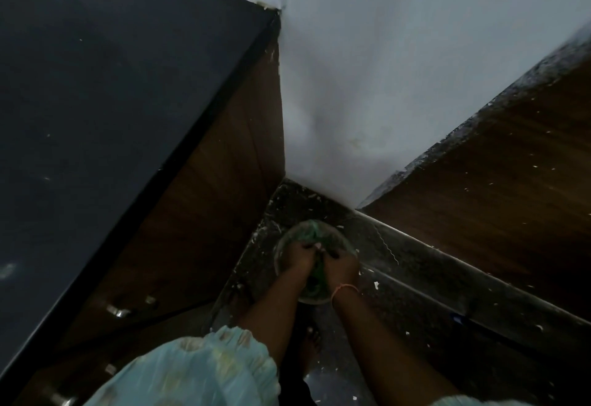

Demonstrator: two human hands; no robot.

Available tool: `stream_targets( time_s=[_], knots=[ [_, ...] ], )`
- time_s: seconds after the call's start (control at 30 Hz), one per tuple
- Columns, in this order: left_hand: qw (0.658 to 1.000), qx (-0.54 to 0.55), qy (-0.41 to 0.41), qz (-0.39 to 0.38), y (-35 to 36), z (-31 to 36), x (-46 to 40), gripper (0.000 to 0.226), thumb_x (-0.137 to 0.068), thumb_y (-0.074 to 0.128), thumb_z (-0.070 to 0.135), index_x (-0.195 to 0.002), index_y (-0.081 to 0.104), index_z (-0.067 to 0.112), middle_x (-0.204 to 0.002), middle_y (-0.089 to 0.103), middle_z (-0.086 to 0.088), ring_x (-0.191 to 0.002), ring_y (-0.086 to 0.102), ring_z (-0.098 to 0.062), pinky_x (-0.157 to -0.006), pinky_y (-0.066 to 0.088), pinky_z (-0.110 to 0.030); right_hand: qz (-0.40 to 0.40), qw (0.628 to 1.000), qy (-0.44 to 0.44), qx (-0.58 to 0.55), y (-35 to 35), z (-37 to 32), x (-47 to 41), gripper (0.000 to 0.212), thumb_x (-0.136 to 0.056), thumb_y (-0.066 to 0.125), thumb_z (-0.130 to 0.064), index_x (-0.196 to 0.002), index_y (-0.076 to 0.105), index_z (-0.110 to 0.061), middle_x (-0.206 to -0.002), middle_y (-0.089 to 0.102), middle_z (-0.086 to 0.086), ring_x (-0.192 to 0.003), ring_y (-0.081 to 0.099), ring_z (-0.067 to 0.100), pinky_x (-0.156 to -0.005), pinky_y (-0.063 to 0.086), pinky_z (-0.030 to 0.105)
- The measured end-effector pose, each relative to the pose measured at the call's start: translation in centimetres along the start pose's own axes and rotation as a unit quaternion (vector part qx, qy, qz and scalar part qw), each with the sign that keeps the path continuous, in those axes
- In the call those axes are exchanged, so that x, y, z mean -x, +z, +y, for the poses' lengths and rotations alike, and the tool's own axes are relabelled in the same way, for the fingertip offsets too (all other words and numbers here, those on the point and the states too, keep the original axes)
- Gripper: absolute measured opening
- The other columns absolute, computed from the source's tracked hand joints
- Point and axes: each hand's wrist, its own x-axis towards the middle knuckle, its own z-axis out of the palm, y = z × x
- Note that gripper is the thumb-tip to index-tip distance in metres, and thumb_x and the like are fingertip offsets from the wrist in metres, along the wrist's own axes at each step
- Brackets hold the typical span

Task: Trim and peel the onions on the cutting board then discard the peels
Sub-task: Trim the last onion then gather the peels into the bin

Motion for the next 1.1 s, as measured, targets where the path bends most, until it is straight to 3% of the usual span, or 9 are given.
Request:
stream_targets(
  time_s=[0.07, 0.13, 0.23, 0.3, 0.47, 0.53, 0.8, 0.97, 1.1],
  knots=[
    [0.999, -0.003, 0.017, 0.045, -1.1, 0.9, 1.9, 0.035, -0.079, 0.08, 0.033, -0.099, 0.077, 0.005, -0.104, 0.075, -0.018, -0.097, 0.072, -0.035, -0.09, 0.057, -0.044, 0.013, 1.0, -0.001, -0.013, -0.5, -0.7, 1.5, 0.029, -0.082, 0.067, -0.032, -0.098, 0.068, -0.008, -0.094, 0.069, 0.008, -0.092, 0.066, 0.028, -0.073, 0.044, 0.025],
    [0.996, -0.008, 0.036, 0.078, -1.8, 1.9, 3.4, 0.037, -0.09, 0.07, 0.034, -0.115, 0.074, 0.006, -0.119, 0.071, -0.016, -0.11, 0.067, -0.033, -0.098, 0.052, -0.038, 0.04, 0.999, -0.003, -0.032, -1.5, -1.7, 3.1, 0.02, -0.084, 0.069, -0.019, -0.097, 0.066, -0.004, -0.096, 0.068, 0.014, -0.091, 0.063, 0.03, -0.075, 0.042, 0.027],
    [0.999, 0.013, 0.049, 0.0, -2.1, 4.0, 6.2, 0.055, -0.103, 0.049, 0.03, -0.155, 0.036, 0.021, -0.157, 0.039, -0.011, -0.139, 0.044, -0.033, -0.116, 0.036, -0.043, 0.039, 0.998, -0.006, -0.057, -2.7, -2.9, 4.7, 0.02, -0.084, 0.066, -0.01, -0.103, 0.067, -0.002, -0.102, 0.068, 0.019, -0.093, 0.064, 0.033, -0.079, 0.048, 0.031],
    [0.994, 0.065, 0.058, -0.065, -2.6, 5.6, 8.0, 0.07, -0.101, 0.051, 0.022, -0.159, 0.014, 0.037, -0.161, 0.033, -0.011, -0.138, 0.043, -0.035, -0.114, 0.039, -0.051, -0.044, 0.991, -0.016, -0.121, -3.5, -5.0, 5.7, 0.022, -0.088, 0.064, -0.01, -0.11, 0.066, -0.008, -0.1, 0.069, 0.014, -0.085, 0.065, 0.027, -0.067, 0.053, 0.024],
    [0.966, 0.192, 0.156, -0.08, -7.2, 13.1, 15.8, 0.036, -0.105, 0.049, 0.016, -0.139, 0.057, 0.02, -0.134, 0.059, -0.008, -0.115, 0.059, -0.021, -0.085, 0.055, -0.025, 0.006, 0.964, -0.069, -0.258, -5.7, -13.2, 8.5, 0.021, -0.093, 0.059, -0.008, -0.112, 0.066, -0.001, -0.111, 0.068, 0.016, -0.097, 0.064, 0.029, -0.079, 0.055, 0.036],
    [0.948, 0.218, 0.223, -0.064, -9.9, 15.8, 18.5, 0.026, -0.104, 0.051, 0.015, -0.123, 0.066, 0.022, -0.126, 0.063, -0.002, -0.116, 0.059, -0.02, -0.095, 0.053, -0.03, 0.019, 0.957, -0.11, -0.268, -6.0, -17.1, 10.7, 0.018, -0.095, 0.058, -0.013, -0.107, 0.068, -0.004, -0.101, 0.071, 0.016, -0.088, 0.068, 0.03, -0.078, 0.058, 0.043],
    [0.819, 0.202, 0.462, 0.276, -33.5, 19.3, 25.0, 0.028, -0.099, 0.05, 0.002, -0.115, 0.07, 0.014, -0.115, 0.068, 0.011, -0.108, 0.06, 0.008, -0.098, 0.045, -0.017, -0.079, 0.908, -0.371, -0.174, 3.8, -31.2, 22.9, 0.013, -0.09, 0.06, -0.016, -0.079, 0.066, -0.016, -0.069, 0.064, 0.007, -0.068, 0.061, 0.029, -0.068, 0.053, 0.049],
    [0.718, 0.138, 0.401, 0.552, -48.3, 9.8, 26.5, 0.032, -0.093, 0.054, 0.002, -0.116, 0.068, 0.018, -0.13, 0.063, 0.003, -0.13, 0.053, -0.014, -0.114, 0.038, -0.034, -0.216, 0.859, -0.459, -0.07, 13.0, -34.3, 30.4, 0.011, -0.09, 0.064, -0.017, -0.08, 0.065, -0.019, -0.072, 0.064, -0.003, -0.072, 0.061, 0.015, -0.068, 0.044, 0.027],
    [0.685, 0.228, 0.277, 0.635, -53.6, 0.4, 27.0, 0.037, -0.096, 0.053, 0.007, -0.129, 0.061, 0.022, -0.139, 0.057, 0.002, -0.131, 0.051, -0.016, -0.112, 0.041, -0.045, -0.303, 0.763, -0.566, 0.077, 19.7, -34.3, 35.1, 0.012, -0.087, 0.068, -0.026, -0.098, 0.065, -0.024, -0.101, 0.063, -0.011, -0.103, 0.06, 0.013, -0.084, 0.043, 0.014]
  ],
)
